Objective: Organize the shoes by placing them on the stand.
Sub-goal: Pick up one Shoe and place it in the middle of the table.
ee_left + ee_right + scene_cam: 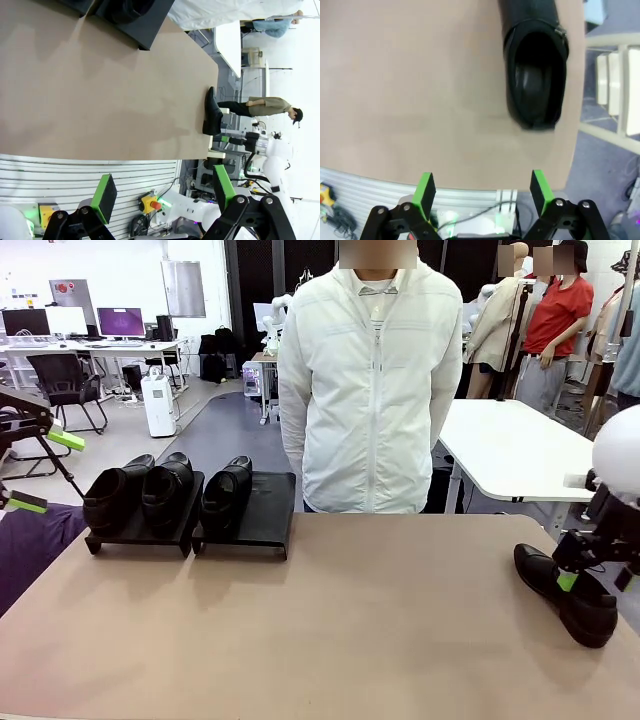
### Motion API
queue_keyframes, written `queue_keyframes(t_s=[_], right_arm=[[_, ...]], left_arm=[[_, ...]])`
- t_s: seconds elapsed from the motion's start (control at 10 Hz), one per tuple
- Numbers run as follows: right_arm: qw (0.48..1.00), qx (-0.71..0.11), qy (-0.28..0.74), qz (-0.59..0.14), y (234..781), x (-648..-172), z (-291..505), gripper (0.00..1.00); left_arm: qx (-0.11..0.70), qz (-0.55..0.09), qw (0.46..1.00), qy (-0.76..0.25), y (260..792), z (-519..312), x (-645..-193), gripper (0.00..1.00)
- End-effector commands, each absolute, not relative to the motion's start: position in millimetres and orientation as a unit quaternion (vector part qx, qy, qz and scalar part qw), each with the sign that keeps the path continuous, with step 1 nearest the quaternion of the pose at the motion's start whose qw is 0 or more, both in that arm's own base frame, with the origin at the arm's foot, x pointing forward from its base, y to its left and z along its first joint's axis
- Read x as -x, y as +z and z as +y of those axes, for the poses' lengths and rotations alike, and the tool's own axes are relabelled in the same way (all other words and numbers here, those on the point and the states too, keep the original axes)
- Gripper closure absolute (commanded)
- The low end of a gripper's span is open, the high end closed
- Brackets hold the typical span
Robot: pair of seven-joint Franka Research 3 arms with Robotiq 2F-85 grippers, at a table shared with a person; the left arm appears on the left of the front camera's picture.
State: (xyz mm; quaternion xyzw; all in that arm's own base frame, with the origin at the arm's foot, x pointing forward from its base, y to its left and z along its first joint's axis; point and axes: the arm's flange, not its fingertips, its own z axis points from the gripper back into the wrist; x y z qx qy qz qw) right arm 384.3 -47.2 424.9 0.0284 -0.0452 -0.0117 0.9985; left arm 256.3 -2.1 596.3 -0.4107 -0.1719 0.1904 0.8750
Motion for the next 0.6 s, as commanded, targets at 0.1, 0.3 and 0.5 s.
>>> queue_keyframes(t_s=[0.1,0.3,0.5], right_arm=[[0.999,-0.020,-0.009,-0.048,387.6,-423.6,-58.7,0.00],[0.998,-0.017,-0.024,-0.057,378.3,-433.0,-62.2,0.00],[0.998,-0.017,-0.023,-0.057,370.8,-438.6,-63.9,0.00]], left_arm=[[0.418,-0.174,0.873,0.181,596.8,-1.3,-256.7,0.00],[0.418,-0.174,0.873,0.181,596.8,-1.3,-256.7,0.00],[0.418,-0.174,0.873,0.181,596.8,-1.3,-256.7,0.00]])
